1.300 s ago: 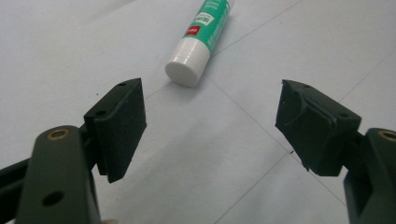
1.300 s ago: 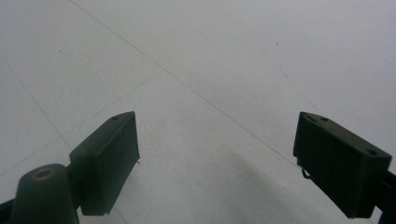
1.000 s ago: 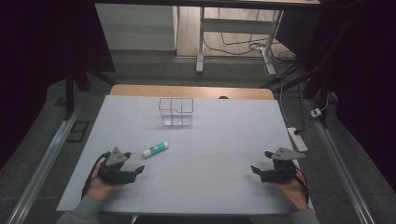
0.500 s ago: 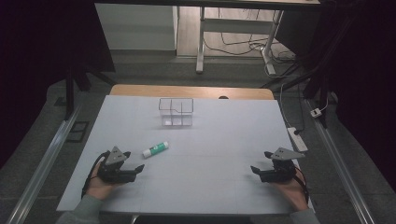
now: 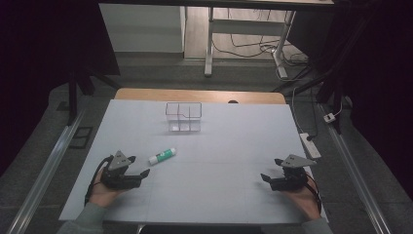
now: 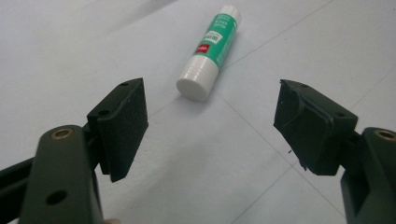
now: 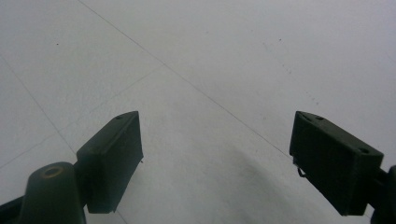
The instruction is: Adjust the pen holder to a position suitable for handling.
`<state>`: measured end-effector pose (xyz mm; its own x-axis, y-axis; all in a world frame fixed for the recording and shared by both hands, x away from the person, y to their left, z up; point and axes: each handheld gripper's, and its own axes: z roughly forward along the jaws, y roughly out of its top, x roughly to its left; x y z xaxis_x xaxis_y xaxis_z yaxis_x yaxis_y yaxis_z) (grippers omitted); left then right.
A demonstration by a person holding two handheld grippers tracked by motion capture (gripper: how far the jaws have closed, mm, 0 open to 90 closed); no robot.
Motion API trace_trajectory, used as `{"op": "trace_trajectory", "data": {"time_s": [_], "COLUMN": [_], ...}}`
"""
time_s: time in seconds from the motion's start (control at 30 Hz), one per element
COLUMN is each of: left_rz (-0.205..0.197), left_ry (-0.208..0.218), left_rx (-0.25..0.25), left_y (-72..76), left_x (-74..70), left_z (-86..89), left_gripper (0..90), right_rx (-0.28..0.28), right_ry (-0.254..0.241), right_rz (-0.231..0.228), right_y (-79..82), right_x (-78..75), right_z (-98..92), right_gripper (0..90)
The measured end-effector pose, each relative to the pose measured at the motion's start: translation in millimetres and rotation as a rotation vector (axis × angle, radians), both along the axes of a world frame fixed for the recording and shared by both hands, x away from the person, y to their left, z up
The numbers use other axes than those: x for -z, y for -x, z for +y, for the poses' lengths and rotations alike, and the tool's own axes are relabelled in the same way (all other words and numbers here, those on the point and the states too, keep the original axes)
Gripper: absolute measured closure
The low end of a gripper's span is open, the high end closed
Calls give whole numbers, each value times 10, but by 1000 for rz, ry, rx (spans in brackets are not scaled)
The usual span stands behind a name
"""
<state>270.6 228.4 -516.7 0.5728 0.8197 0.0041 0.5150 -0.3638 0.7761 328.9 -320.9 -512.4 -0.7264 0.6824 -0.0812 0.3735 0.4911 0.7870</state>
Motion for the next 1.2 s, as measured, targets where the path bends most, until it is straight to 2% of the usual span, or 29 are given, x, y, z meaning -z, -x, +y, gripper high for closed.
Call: {"op": "trace_trajectory", "data": {"time_s": [0.13, 0.4, 0.7, 1.03, 1.2], "left_rz": [-3, 5, 10, 22, 39], "left_ry": [3, 2, -5, -14, -15], "left_rx": [-1, -21, -21, -27, -41], "left_y": [-22, -185, -357, -523, -672], "left_x": [-26, -83, -144, -148, -140], "left_z": [-10, -38, -92, -116, -147], "left_gripper": [257, 257, 260, 274, 277], "right_rx": [3, 4, 6, 10, 10], "right_ry": [2, 0, 3, 17, 21], "right_rz": [-2, -4, -5, 0, 1], "right_y": [1, 0, 0, -7, -9], "right_x": [6, 2, 8, 17, 21], "right_z": [8, 8, 18, 22, 26], "right_gripper": [169, 177, 181, 184, 186]}}
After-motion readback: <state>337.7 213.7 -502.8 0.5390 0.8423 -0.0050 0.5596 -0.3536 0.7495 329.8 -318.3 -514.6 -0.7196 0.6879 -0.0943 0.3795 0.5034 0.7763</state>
